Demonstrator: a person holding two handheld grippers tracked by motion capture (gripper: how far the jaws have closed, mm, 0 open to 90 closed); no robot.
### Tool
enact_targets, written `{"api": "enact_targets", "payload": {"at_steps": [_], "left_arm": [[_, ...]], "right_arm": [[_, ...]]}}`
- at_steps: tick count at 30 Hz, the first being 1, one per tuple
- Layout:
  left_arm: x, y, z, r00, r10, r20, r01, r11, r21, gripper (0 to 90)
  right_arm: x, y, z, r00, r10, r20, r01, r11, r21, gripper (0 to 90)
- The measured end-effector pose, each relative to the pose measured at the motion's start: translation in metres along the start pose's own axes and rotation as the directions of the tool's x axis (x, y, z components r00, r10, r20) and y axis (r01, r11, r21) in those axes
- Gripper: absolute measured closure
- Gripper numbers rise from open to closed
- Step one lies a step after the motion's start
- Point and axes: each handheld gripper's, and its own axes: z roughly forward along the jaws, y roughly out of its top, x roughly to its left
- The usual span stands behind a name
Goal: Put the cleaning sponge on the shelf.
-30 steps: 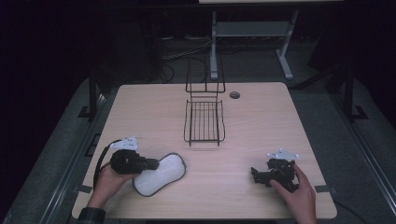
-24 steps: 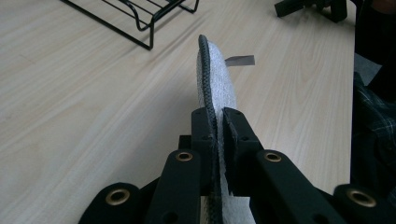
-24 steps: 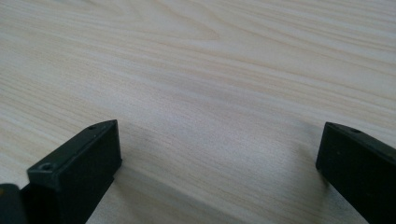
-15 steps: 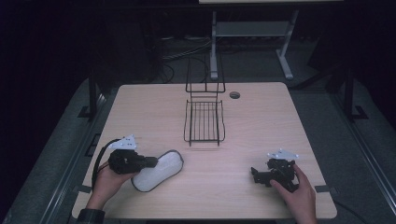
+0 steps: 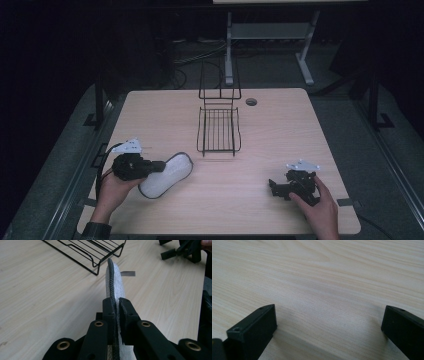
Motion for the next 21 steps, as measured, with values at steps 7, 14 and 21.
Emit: {"api": "enact_targets", "payload": {"at_steps": [7, 14, 21], "left_arm": [[0.004, 0.009, -0.002, 0.9999, -0.007, -0.016, 0.007, 0.9998, -0.018, 83.6], [0.008, 0.019, -0.001, 0.9998, -0.016, -0.010, 0.015, 0.9990, -0.042, 83.5], [0.013, 0.029, 0.004, 0.9998, -0.013, -0.015, 0.012, 0.9984, -0.056, 83.5]], "right_arm": [[0.000, 0.000, 0.000, 1.0000, 0.000, 0.000, 0.000, 1.000, 0.000, 0.0], [0.000, 0.000, 0.000, 1.0000, 0.000, 0.000, 0.000, 1.000, 0.000, 0.0], [0.000, 0.000, 0.000, 1.0000, 0.000, 0.000, 0.000, 1.000, 0.000, 0.0]]}}
